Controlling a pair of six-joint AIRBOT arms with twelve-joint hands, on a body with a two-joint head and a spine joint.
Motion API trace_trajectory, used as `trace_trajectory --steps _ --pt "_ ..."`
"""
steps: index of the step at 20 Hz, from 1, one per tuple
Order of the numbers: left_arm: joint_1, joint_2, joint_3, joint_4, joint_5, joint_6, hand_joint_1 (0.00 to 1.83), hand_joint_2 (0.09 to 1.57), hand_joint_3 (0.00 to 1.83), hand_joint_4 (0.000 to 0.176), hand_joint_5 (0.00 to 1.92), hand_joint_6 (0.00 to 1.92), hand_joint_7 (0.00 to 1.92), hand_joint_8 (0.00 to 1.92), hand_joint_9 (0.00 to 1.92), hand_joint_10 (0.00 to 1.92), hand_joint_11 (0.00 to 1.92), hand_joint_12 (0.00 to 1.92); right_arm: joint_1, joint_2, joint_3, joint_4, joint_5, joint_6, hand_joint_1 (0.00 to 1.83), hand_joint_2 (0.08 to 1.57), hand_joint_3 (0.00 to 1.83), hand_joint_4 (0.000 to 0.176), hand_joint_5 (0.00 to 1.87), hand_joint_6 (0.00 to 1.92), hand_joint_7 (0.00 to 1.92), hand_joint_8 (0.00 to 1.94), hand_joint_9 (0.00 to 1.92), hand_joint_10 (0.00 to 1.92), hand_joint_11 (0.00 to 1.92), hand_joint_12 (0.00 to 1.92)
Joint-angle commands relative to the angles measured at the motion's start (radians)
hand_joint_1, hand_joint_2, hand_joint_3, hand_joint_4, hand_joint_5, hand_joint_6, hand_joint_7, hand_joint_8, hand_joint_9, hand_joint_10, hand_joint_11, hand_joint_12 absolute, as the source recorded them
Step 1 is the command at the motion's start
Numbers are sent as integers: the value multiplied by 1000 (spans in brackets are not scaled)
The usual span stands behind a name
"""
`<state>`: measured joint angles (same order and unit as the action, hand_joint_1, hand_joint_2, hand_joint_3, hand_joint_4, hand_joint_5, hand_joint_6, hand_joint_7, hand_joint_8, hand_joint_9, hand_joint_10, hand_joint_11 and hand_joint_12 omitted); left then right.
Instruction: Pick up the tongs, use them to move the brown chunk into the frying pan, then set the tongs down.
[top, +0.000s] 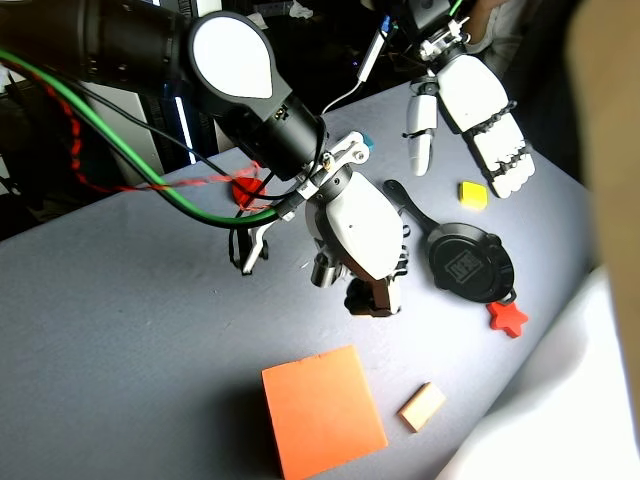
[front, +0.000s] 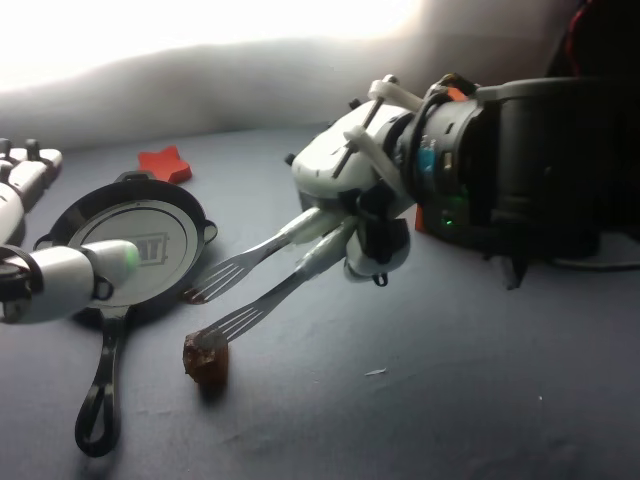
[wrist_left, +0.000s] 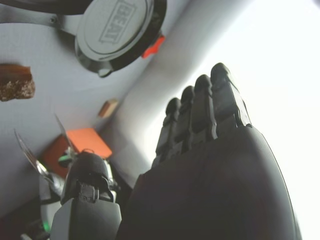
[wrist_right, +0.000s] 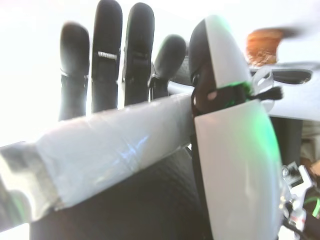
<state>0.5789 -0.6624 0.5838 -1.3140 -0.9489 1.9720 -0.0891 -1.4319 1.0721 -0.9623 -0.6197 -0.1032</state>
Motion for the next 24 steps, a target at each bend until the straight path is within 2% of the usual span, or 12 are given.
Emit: trace_trajectory --steps 1,8,10,12,19,24 --pt "-11 10 12 65 -67 -10 0 1203 3 0 0 0 0 0 0 0 0 0 0 -5 -2 -48 32 8 1098 1227 1 0 768 1292 1103 6 876 568 505 1459" --pt "-11 10 60 51 -59 -35 0 1200 1 0 0 0 0 0 0 0 0 0 -15 -57 18 -53 -18 53 1103 1220 0 0 782 1271 1099 8 889 526 506 1450" --pt "-10 10 66 48 -59 -40 0 1202 2 0 0 0 0 0 0 0 0 0 -24 -64 23 -73 -22 79 1091 1236 4 0 750 1318 1086 2 878 521 501 1446" --pt "-9 10 68 48 -59 -42 0 1198 0 0 0 0 0 0 0 0 0 0 -32 -68 24 -126 -18 111 1090 1238 0 0 749 1320 1084 1 877 529 489 1468" --pt "-8 10 61 48 -59 -43 0 1185 0 0 0 0 0 0 0 0 0 0 -51 -88 41 -182 9 138 1097 1226 0 0 771 1288 1089 2 882 539 495 1459" --pt "-8 10 55 48 -59 -42 0 1195 0 0 0 0 0 0 0 0 0 0 -61 -99 47 -202 10 149 1083 1245 2 0 735 1340 1064 0 853 568 481 1476"
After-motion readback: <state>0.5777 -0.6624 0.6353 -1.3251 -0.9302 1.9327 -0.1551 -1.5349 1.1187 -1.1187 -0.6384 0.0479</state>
